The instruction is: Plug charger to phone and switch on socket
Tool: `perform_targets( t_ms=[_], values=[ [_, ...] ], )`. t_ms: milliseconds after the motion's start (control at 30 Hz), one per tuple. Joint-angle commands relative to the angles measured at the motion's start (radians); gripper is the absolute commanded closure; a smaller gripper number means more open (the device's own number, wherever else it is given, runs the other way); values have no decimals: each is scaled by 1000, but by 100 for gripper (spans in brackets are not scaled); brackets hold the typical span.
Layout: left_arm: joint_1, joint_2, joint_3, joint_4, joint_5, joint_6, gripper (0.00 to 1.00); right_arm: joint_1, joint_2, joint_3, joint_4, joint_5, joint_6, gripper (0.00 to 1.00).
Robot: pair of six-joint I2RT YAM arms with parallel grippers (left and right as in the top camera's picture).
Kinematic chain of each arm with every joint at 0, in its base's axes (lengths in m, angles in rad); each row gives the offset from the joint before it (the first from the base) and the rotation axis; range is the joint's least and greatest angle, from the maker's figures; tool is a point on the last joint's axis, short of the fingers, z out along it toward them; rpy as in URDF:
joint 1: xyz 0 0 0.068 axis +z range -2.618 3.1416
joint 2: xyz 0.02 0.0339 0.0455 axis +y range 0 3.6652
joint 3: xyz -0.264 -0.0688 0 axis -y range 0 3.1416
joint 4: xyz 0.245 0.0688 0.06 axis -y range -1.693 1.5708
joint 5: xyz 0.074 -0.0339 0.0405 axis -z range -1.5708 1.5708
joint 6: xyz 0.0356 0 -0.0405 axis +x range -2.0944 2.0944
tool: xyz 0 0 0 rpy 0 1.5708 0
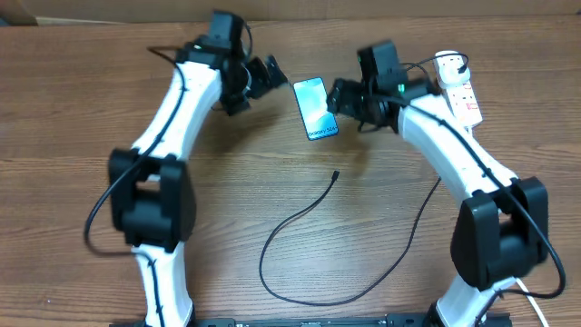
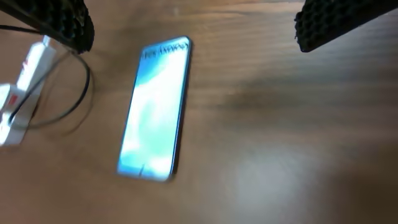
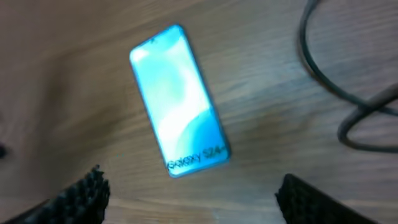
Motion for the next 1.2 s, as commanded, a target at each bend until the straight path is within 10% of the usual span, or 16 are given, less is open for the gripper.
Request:
perform_targets(
  t_ms=[0,1167],
  values=[
    [-1,-122,30,0,-202,94,0,3,80,192,-89,-30,-133,10],
    [62,-134,28,-163,-246,86,0,90,470,300,37,-21,-318,0]
  ],
)
